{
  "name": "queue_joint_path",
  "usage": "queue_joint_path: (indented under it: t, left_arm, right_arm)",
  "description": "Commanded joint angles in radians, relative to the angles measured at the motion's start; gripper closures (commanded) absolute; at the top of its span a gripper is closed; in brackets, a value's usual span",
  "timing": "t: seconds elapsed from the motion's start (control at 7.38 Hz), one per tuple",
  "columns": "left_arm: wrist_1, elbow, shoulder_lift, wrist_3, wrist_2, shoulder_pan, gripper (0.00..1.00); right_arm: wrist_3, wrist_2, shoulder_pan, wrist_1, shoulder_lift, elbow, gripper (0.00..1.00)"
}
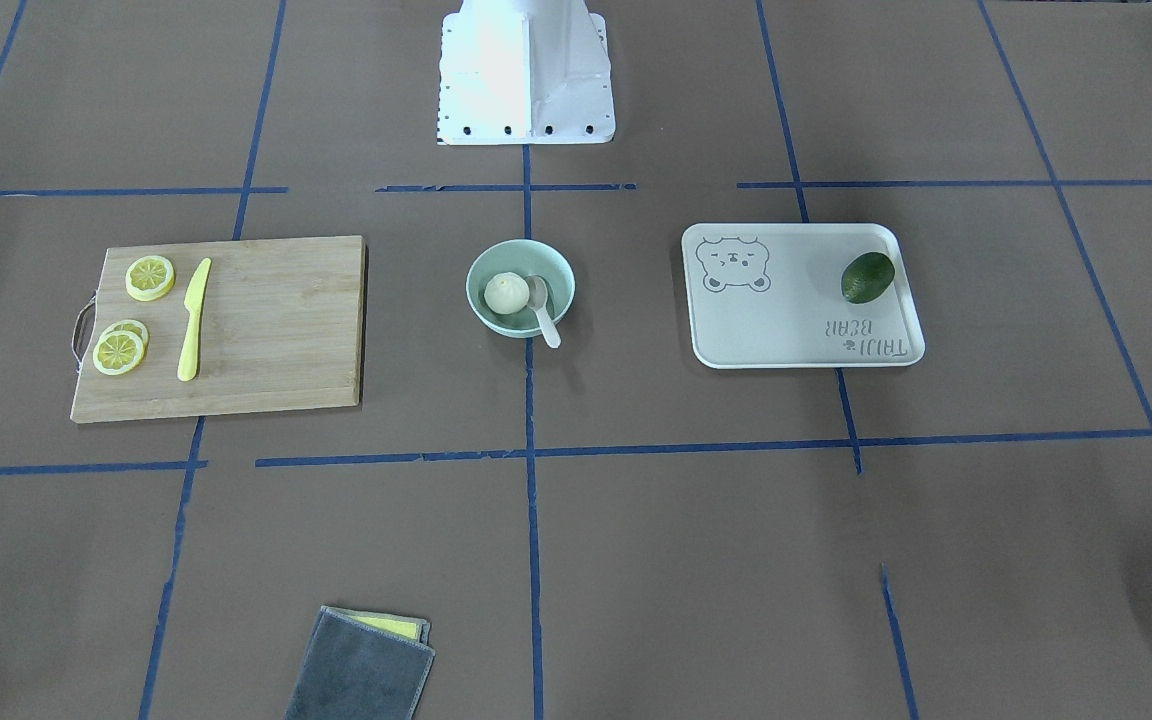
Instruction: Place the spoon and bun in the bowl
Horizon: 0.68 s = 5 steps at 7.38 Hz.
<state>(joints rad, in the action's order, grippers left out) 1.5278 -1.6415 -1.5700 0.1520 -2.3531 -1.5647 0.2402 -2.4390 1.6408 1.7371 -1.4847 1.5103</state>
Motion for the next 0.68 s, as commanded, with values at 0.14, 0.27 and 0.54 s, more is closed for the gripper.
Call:
queue_joint_path:
  t: [0.14,0.27,0.54]
  left_arm:
    - [0.0,0.0,0.005,0.001,0.0,0.0,0.0]
    - [0.0,-0.003,0.005,0.0,0.0,0.0,0.0]
    - [0.0,0.0,0.005,0.0,0.0,0.0,0.0]
  right_arm:
    - [-0.056,0.008,0.02,-0.071,-0.014,0.002,0.0]
    - [-0.058,0.021,0.022,-0.153,-0.04,-0.005,0.0]
    - [-0.149,0.02,0.02,-0.185,-0.069,-0.002,0.0]
